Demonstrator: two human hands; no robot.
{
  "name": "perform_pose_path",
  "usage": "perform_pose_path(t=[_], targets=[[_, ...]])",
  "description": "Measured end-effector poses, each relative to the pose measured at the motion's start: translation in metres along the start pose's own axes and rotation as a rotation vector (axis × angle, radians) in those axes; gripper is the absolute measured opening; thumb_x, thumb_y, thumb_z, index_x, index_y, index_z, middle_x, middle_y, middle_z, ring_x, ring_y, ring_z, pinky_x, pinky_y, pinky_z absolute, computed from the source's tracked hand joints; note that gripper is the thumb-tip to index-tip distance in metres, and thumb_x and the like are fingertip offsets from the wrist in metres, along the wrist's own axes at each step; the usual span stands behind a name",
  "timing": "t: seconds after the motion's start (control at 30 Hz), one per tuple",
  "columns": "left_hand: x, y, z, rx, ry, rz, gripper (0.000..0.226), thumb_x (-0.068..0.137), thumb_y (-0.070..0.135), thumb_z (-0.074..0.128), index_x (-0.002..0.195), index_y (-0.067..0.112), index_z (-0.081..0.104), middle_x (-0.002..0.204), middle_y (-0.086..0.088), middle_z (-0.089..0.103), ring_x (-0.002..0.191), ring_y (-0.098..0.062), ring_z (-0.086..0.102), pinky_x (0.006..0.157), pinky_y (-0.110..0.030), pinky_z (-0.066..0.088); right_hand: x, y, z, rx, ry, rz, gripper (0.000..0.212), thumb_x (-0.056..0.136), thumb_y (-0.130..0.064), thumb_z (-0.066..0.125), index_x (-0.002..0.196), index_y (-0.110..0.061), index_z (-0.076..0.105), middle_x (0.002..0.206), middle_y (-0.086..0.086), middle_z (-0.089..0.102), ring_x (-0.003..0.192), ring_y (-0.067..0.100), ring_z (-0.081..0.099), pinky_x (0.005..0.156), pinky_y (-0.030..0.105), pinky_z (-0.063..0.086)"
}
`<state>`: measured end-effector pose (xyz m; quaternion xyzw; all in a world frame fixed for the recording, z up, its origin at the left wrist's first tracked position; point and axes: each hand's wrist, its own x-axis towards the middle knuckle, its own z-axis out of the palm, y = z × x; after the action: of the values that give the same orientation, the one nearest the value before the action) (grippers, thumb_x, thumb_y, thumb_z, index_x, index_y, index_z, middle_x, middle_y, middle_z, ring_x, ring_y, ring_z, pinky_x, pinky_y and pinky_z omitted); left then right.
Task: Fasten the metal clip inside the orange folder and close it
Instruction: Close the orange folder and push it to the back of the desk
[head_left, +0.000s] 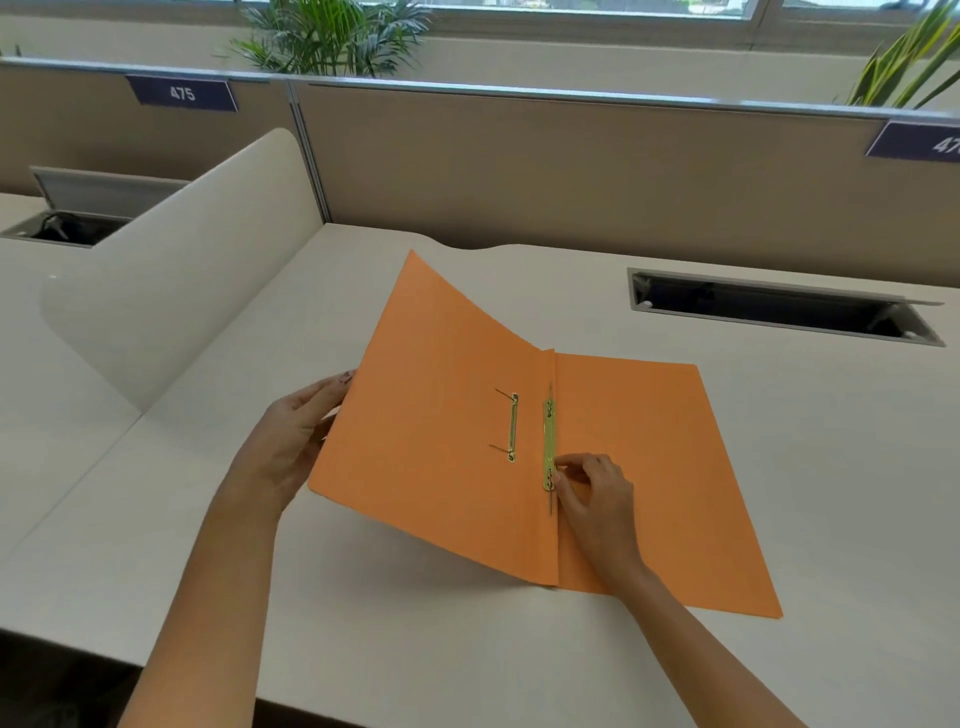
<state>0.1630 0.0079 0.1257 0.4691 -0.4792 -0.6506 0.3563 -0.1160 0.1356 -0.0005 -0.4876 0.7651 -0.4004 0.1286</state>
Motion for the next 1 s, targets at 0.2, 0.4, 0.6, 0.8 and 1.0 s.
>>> perform_pose_path(t=[0.2, 0.4, 0.6, 0.8, 1.0], targets=[[-0.007, 0.009, 0.058, -0.089, -0.239, 0.064, 0.047, 0.083, 0.052, 0.053, 0.119, 0.024, 0.065, 0.105, 0.005, 0.073, 0.091, -0.012, 0.069, 0.069, -0.024, 0.057, 0.004, -0.001, -0.031, 0.266, -0.037, 0.220, 0.012, 0.090, -0.029, 0.063, 0.099, -0.024, 0.069, 0.091, -0.012, 0.069, 0.088, 0.008, 0.064, 0.069, 0.005, 0.045], [-0.012, 0.008, 0.123, 0.035, -0.379, 0.158, 0.055, 0.078, 0.055, 0.054, 0.128, 0.033, 0.057, 0.124, 0.004, 0.066, 0.117, -0.016, 0.060, 0.097, -0.036, 0.050, 0.002, 0.003, -0.074, 0.446, 0.045, 0.324, 0.021, 0.091, -0.035, 0.061, 0.101, -0.020, 0.070, 0.093, -0.003, 0.073, 0.089, 0.015, 0.068, 0.084, 0.036, 0.056], [-0.011, -0.008, 0.169, 0.180, -0.409, 0.160, 0.064, 0.071, 0.053, 0.064, 0.131, 0.037, 0.052, 0.135, 0.012, 0.056, 0.125, -0.005, 0.050, 0.105, -0.031, 0.041, -0.004, 0.004, -0.119, 0.653, 0.136, 0.392, 0.030, 0.095, -0.032, 0.053, 0.105, -0.010, 0.071, 0.100, 0.009, 0.072, 0.092, 0.021, 0.067, 0.081, 0.032, 0.053], [-0.005, -0.040, 0.192, 0.324, -0.421, 0.141, 0.063, 0.066, 0.060, 0.067, 0.126, 0.045, 0.055, 0.134, 0.003, 0.056, 0.119, -0.007, 0.051, 0.093, -0.027, 0.041, -0.015, 0.003, -0.156, 0.879, 0.159, 0.527, 0.043, 0.097, -0.043, 0.044, 0.102, -0.008, 0.069, 0.088, 0.003, 0.073, 0.086, 0.022, 0.065, 0.078, 0.035, 0.051], [0.012, -0.078, 0.200, 0.521, -0.393, 0.203, 0.052, 0.077, 0.053, 0.066, 0.126, 0.043, 0.053, 0.130, 0.014, 0.051, 0.112, -0.004, 0.047, 0.091, -0.028, 0.039, -0.029, 0.024, -0.178, 0.824, 0.134, 0.569, 0.053, 0.095, -0.058, 0.035, 0.082, -0.022, 0.072, 0.073, 0.000, 0.071, 0.076, 0.017, 0.069, 0.074, 0.032, 0.049]])
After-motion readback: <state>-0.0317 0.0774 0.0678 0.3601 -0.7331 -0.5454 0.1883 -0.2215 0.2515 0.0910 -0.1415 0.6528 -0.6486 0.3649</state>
